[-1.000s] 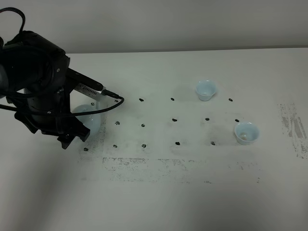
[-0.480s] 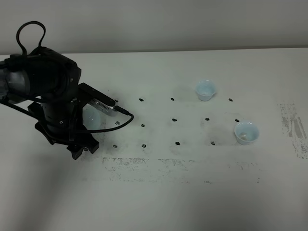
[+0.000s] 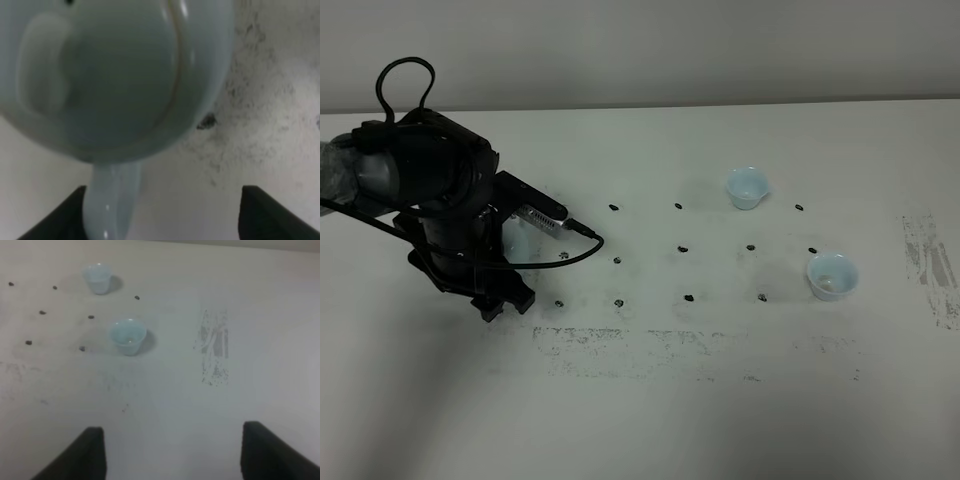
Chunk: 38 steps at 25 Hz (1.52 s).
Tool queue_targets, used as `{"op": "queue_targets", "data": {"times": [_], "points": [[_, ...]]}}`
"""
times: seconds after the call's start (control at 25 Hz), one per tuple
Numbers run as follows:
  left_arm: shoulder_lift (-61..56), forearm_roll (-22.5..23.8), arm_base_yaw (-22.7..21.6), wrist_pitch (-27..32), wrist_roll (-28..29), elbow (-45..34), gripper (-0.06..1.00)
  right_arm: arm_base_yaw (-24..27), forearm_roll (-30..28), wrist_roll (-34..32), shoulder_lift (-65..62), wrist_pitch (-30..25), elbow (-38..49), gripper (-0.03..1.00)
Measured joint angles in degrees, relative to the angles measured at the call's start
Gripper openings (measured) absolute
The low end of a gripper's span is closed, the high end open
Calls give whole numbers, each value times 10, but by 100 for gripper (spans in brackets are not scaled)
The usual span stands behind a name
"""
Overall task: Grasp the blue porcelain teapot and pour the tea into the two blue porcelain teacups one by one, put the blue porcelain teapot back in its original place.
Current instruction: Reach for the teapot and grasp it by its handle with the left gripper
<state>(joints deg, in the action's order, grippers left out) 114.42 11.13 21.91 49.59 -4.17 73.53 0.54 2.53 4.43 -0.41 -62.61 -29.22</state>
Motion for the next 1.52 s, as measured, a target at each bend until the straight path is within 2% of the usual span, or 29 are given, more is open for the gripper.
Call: {"op": "queue_targets", "data": {"times": [0.68,1.0,1.52], "points": [[0,9,-6,-59,0,0,57,0,0,0,0,0,0,59],[0,10,-17,-61,30,0,57,0,0,0,0,0,0,59],[0,7,-22,-73,33,0,57,0,0,0,0,0,0,59]]}}
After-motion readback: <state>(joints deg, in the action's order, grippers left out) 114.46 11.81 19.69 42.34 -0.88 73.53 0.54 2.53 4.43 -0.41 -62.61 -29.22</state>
